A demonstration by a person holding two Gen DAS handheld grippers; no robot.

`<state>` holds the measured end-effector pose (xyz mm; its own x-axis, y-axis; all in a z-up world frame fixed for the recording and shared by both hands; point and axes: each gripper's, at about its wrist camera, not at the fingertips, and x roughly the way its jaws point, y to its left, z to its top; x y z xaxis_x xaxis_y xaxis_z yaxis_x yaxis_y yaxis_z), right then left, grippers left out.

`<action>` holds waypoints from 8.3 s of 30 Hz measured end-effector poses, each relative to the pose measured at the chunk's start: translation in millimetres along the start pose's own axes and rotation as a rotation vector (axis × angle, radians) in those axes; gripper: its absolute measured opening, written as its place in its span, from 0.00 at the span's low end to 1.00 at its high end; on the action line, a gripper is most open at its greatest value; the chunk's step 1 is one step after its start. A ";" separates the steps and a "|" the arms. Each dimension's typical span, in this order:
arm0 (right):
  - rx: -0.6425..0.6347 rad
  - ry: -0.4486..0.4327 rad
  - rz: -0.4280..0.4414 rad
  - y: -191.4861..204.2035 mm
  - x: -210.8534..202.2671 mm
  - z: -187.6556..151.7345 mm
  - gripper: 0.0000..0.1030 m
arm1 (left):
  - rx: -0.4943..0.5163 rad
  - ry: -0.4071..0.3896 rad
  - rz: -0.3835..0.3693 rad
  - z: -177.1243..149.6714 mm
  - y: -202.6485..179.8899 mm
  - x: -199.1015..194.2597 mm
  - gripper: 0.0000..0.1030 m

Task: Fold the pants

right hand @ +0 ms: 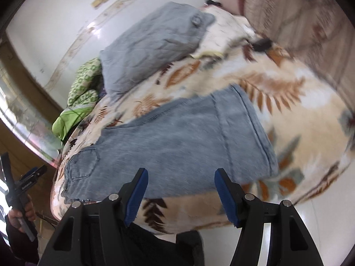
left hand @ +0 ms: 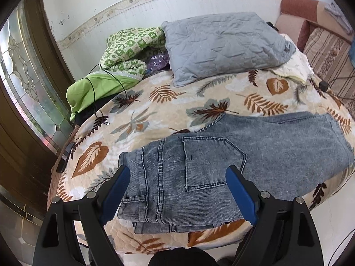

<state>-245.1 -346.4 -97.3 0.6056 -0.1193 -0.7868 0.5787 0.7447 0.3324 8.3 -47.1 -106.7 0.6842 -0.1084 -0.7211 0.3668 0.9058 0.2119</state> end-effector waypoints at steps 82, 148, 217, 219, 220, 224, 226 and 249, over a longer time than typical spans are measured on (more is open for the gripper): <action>-0.106 0.364 0.128 163.4 194.8 11.5 0.48 | -0.212 0.135 0.067 -55.6 93.0 38.7 0.86; -0.303 0.037 0.081 198.8 80.7 -10.8 0.48 | -0.572 0.252 -0.366 -120.3 132.3 108.7 0.85; 0.107 -0.091 0.001 -5.6 35.6 26.7 0.48 | 0.304 -0.040 -0.557 30.2 -187.2 22.4 0.52; 0.106 -0.083 0.008 -3.1 41.0 28.2 0.48 | 0.276 -0.092 -0.512 33.5 -167.5 14.3 0.66; 0.099 -0.075 0.017 1.2 44.1 28.9 0.48 | 0.260 -0.100 -0.503 36.4 -158.9 15.3 0.69; 0.003 -0.049 0.059 39.1 60.3 37.6 0.48 | 0.173 -0.068 -0.396 39.1 -108.9 31.1 0.72; -0.060 -0.045 0.090 67.6 69.6 47.2 0.48 | 0.128 -0.032 -0.327 38.4 -87.0 47.2 0.72; -0.266 0.047 -0.012 126.6 172.2 33.6 0.55 | 0.069 0.106 -0.275 0.7 -93.5 110.4 0.73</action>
<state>-49.2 -294.8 -173.3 0.5699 -0.1026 -0.8153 0.4180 0.8904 0.1801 50.0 -144.0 -205.7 0.4847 -0.2989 -0.8220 0.5738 0.8180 0.0409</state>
